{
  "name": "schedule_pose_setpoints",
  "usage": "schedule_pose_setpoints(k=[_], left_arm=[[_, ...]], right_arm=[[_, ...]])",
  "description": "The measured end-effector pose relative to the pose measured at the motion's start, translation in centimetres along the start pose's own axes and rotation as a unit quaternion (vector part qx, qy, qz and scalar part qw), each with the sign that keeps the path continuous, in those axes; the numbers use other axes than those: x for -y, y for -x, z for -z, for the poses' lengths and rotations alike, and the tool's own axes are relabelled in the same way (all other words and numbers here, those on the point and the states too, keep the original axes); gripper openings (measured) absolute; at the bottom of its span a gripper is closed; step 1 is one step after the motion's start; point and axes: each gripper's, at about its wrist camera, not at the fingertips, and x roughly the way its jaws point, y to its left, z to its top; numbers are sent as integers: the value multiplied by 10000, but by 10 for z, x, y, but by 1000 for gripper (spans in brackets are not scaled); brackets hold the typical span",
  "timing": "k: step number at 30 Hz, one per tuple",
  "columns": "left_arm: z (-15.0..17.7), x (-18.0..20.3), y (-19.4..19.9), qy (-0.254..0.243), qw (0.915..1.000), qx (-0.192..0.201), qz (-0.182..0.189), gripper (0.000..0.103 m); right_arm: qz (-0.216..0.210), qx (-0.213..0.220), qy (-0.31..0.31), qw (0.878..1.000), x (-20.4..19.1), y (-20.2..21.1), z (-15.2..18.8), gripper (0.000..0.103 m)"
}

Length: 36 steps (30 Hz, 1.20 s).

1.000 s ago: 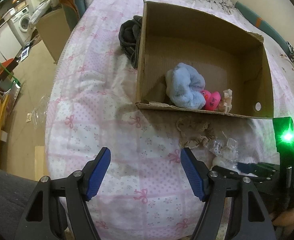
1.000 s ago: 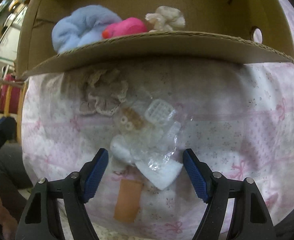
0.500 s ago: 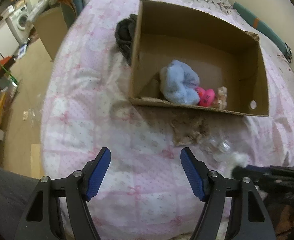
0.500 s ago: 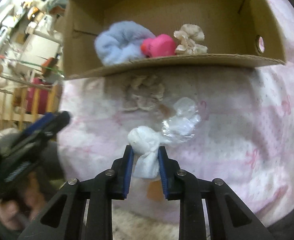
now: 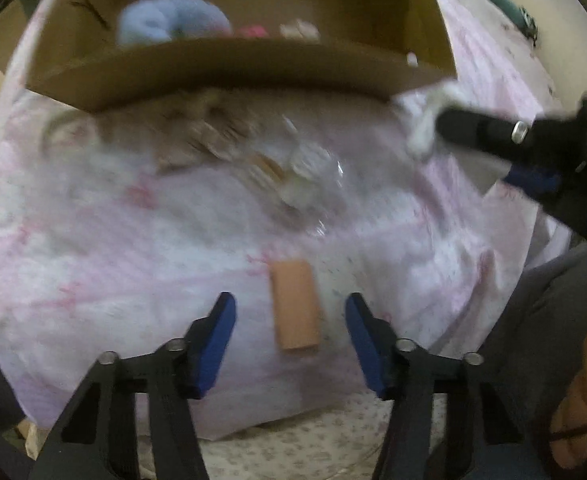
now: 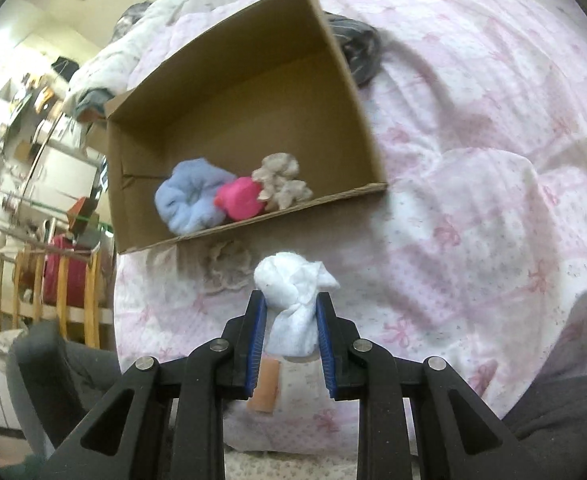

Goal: Organize soft objects
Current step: 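Carry the white cloth into the box with the right tool while the left tool holds the beige plastic piece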

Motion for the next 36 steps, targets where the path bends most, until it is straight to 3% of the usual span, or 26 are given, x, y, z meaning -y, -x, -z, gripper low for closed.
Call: schedule_pose_setpoints(k=[3,5,9,26,36], left_arm=[[0,3,-12,44,9998,-83,-190,38],[0,1,-14,66,9996,-48,-271,21],[-1,-12,-11,236,9996,-56,-169,7],[-33,-92,64,888,9936,633,-311,7],[-38,-111,100,1031,9879,1050,-493,7]], right_arm=[[-50,-1,-93,9999,8,-1,-4,26],[-69,13,-135,9999,10,0,-3,26],[-140,6,-149,9998,9,-3,-3,26],[-119,-186,56,9997,-3,-14,-3,27],[-178,-93,102,9997,-6,-11,-3,27]])
